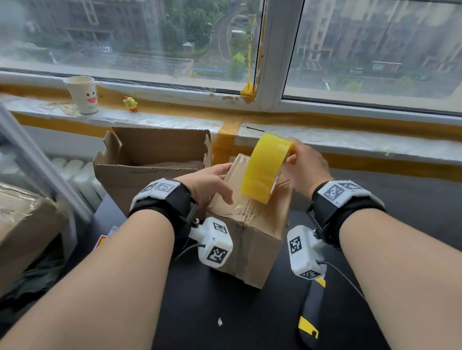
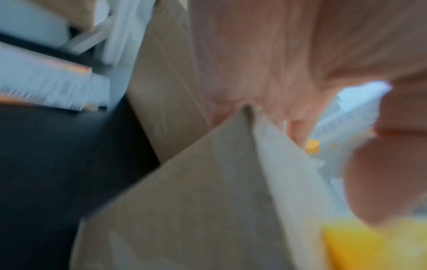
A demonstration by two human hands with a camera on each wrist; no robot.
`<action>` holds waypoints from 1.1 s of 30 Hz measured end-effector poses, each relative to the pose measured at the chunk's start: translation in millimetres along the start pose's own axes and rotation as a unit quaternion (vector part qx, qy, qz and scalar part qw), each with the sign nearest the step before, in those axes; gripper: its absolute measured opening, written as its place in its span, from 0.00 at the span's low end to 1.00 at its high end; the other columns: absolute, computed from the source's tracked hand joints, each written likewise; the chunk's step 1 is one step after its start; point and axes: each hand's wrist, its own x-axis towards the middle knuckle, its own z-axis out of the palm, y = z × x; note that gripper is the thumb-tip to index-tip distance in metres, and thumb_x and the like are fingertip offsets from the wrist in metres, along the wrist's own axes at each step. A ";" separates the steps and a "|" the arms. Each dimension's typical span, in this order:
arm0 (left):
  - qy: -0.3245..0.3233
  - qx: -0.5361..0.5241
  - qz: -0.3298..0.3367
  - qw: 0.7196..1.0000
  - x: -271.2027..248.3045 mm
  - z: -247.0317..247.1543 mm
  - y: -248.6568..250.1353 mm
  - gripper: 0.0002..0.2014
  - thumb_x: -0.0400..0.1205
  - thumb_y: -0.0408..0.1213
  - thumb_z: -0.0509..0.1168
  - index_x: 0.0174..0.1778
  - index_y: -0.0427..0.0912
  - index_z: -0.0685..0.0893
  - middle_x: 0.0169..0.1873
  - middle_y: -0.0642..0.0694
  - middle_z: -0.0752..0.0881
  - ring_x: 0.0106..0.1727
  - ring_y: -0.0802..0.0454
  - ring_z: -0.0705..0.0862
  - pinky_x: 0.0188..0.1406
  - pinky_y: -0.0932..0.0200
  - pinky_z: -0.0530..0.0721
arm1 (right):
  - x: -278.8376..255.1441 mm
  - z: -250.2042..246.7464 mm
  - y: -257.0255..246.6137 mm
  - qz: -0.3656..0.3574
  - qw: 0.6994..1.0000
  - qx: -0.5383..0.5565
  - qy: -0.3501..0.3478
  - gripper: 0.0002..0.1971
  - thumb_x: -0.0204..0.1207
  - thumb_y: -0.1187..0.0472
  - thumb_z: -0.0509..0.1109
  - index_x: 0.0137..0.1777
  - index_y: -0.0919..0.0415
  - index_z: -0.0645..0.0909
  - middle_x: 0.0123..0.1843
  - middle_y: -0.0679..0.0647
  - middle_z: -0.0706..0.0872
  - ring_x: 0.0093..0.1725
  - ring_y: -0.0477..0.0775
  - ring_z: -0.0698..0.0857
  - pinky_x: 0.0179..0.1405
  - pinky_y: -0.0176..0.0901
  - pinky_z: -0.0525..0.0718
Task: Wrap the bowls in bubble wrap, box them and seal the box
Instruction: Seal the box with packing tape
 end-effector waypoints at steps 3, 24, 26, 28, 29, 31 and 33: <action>-0.006 0.104 -0.033 0.994 -0.3 7.1 2.1 0.65 0.53 0.38 0.84 0.84 0.54 0.52 0.71 0.45 0.74 0.69 0.39 0.77 0.72 0.38 0.74 | -2.2 4.0 -0.1 -0.002 1.000 0.000 0.005 0.14 0.80 0.53 0.64 0.65 0.49 0.78 0.55 0.55 0.87 0.56 0.64 0.84 0.49 0.46 0.76; 0.101 0.186 -0.003 0.977 -6.5 28.4 -16.3 0.73 0.53 0.55 0.84 0.83 0.62 0.36 0.79 0.52 0.65 0.73 0.48 0.73 0.73 0.49 0.72 | -13.1 9.0 -3.0 -0.041 0.993 0.107 0.029 0.06 0.79 0.61 0.67 0.48 0.48 0.83 0.43 0.48 0.84 0.46 0.53 0.80 0.44 0.41 0.74; 0.091 0.185 0.001 0.978 -7.3 28.4 -15.1 0.68 0.59 0.51 0.83 0.83 0.61 0.37 0.78 0.52 0.65 0.72 0.48 0.73 0.68 0.52 0.74 | -11.0 10.8 -8.4 -0.048 0.994 0.101 0.003 0.07 0.80 0.62 0.64 0.54 0.49 0.80 0.45 0.49 0.84 0.47 0.55 0.81 0.45 0.43 0.75; 0.082 0.196 0.002 0.977 -9.8 28.5 -11.1 0.64 0.66 0.46 0.81 0.83 0.58 0.37 0.77 0.52 0.65 0.72 0.49 0.72 0.67 0.54 0.73 | -7.9 11.5 -12.3 -0.036 0.996 0.079 -0.028 0.12 0.82 0.62 0.61 0.63 0.54 0.74 0.50 0.56 0.85 0.49 0.60 0.83 0.47 0.50 0.80; 0.082 0.209 0.003 0.974 -10.9 28.8 -8.4 0.66 0.63 0.50 0.82 0.83 0.58 0.35 0.78 0.51 0.64 0.74 0.48 0.71 0.71 0.51 0.71 | -6.9 11.5 -11.8 -0.029 0.997 0.064 -0.039 0.15 0.83 0.61 0.60 0.68 0.56 0.70 0.53 0.59 0.84 0.50 0.62 0.83 0.49 0.53 0.81; 0.092 0.234 0.026 0.967 -11.9 28.7 -2.2 0.73 0.51 0.59 0.82 0.82 0.65 0.36 0.79 0.51 0.65 0.77 0.47 0.69 0.76 0.41 0.68 | -8.3 10.5 -8.2 -0.015 0.998 0.043 -0.044 0.18 0.83 0.61 0.59 0.72 0.58 0.67 0.57 0.61 0.84 0.53 0.64 0.83 0.50 0.53 0.79; 0.103 0.217 0.065 0.969 -2.9 23.9 -1.7 0.71 0.44 0.59 0.85 0.81 0.70 0.48 0.77 0.51 0.70 0.77 0.48 0.69 0.75 0.37 0.69 | -12.5 7.8 -3.1 -0.005 0.999 0.041 -0.031 0.18 0.82 0.61 0.61 0.71 0.58 0.70 0.61 0.60 0.85 0.58 0.64 0.83 0.51 0.49 0.78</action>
